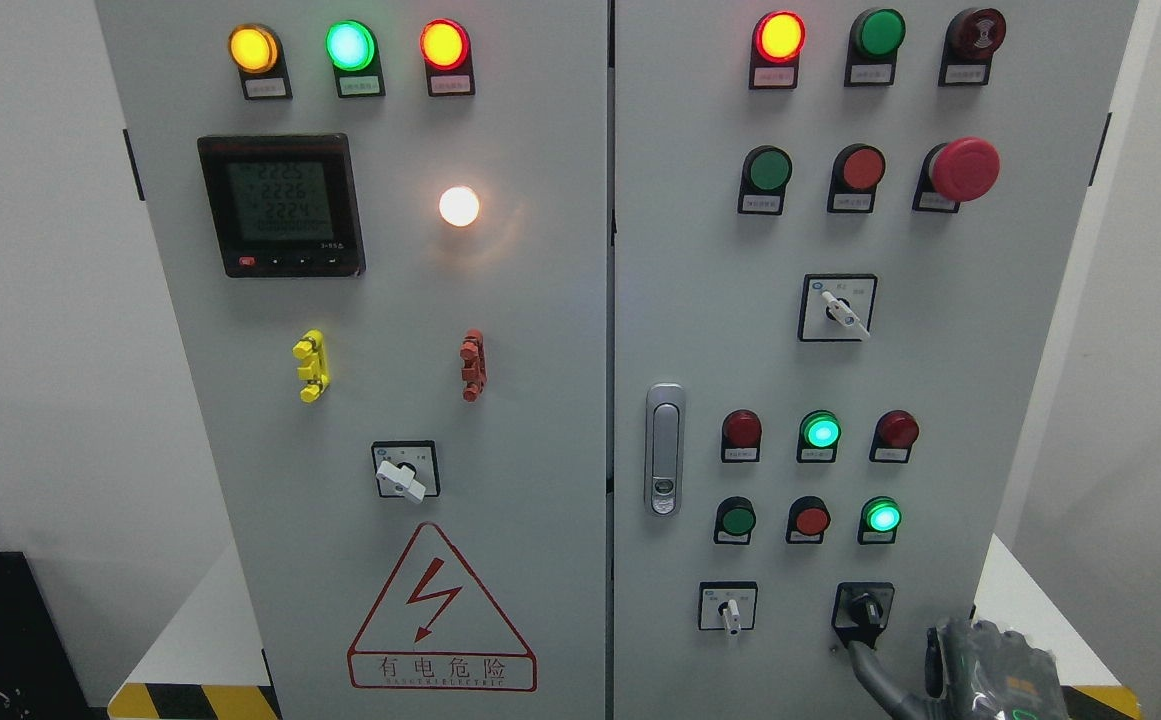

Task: Flip black knob to close circuit
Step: 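Raise the right hand up to the black rotary knob, then grip the black knob with the right hand and twist it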

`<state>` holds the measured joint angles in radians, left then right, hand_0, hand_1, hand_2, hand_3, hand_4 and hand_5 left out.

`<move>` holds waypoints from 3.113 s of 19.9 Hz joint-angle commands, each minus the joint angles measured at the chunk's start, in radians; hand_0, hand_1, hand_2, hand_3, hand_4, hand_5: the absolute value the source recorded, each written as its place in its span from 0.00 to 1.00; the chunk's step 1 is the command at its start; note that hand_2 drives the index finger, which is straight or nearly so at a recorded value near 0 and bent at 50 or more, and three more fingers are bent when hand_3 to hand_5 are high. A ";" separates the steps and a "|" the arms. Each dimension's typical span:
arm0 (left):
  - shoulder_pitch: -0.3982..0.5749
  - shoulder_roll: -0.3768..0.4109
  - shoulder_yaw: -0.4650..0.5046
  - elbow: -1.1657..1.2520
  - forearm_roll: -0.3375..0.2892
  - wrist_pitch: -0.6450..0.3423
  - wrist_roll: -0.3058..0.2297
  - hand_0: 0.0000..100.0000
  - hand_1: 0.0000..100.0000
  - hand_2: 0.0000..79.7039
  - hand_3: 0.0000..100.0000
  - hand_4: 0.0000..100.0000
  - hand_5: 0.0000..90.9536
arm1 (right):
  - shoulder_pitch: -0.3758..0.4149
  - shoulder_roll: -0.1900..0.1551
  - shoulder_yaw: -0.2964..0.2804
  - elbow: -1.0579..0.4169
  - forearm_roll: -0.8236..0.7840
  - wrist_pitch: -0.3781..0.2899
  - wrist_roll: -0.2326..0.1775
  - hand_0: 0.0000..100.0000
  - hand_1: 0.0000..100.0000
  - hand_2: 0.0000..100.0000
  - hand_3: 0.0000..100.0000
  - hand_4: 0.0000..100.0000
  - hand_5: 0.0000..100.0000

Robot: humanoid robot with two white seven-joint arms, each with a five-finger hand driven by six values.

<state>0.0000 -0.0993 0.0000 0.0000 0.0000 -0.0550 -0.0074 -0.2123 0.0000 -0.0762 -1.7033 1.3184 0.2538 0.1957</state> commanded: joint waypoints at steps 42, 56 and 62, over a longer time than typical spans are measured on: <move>0.034 0.000 0.011 -0.034 0.008 0.000 0.000 0.00 0.00 0.00 0.05 0.03 0.00 | -0.032 -0.006 -0.034 0.011 -0.021 0.039 0.001 0.00 0.07 0.90 1.00 0.79 0.86; 0.034 0.000 0.011 -0.034 0.008 0.000 0.000 0.00 0.00 0.00 0.05 0.03 0.00 | -0.035 -0.008 -0.046 0.017 -0.021 0.039 -0.004 0.00 0.08 0.90 1.00 0.79 0.87; 0.034 0.000 0.011 -0.034 0.008 0.000 0.000 0.00 0.00 0.00 0.05 0.03 0.00 | -0.035 -0.011 -0.059 0.028 -0.021 0.038 -0.005 0.00 0.11 0.90 1.00 0.79 0.87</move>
<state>0.0000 -0.0993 0.0000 0.0000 0.0000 -0.0550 -0.0074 -0.2469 0.0004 -0.1159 -1.6864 1.2975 0.2893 0.1932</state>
